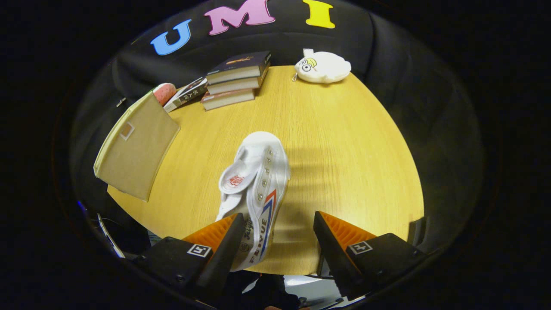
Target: Open the storage box then place both shoes into the box .Put the left shoe in first, then the right shoe, with the right side of both shoes facing outward in a uniform manner.
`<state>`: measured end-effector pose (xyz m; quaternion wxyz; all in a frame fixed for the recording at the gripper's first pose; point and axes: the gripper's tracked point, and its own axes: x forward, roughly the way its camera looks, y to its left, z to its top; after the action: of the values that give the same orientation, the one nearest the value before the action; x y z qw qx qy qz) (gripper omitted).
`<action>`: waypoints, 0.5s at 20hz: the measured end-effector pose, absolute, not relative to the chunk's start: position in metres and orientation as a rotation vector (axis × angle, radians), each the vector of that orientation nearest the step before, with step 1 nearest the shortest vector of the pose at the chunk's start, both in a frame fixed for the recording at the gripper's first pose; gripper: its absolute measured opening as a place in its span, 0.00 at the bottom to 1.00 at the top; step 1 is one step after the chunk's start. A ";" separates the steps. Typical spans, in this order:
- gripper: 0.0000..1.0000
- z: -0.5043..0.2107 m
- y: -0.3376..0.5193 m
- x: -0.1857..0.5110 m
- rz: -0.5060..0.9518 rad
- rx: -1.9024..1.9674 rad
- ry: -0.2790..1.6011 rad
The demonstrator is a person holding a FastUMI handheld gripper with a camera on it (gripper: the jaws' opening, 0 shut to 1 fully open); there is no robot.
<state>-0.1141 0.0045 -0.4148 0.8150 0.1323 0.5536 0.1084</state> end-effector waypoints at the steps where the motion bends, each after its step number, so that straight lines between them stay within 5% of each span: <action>1: 0.98 -0.424 0.005 -0.110 0.237 0.265 1.182; 7: 0.90 -0.438 0.007 -0.064 0.161 0.321 1.112; 10: 0.61 -0.437 0.022 -0.062 0.191 0.331 1.098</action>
<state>-0.0616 0.0218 -0.4373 0.8357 0.1562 0.5186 0.0903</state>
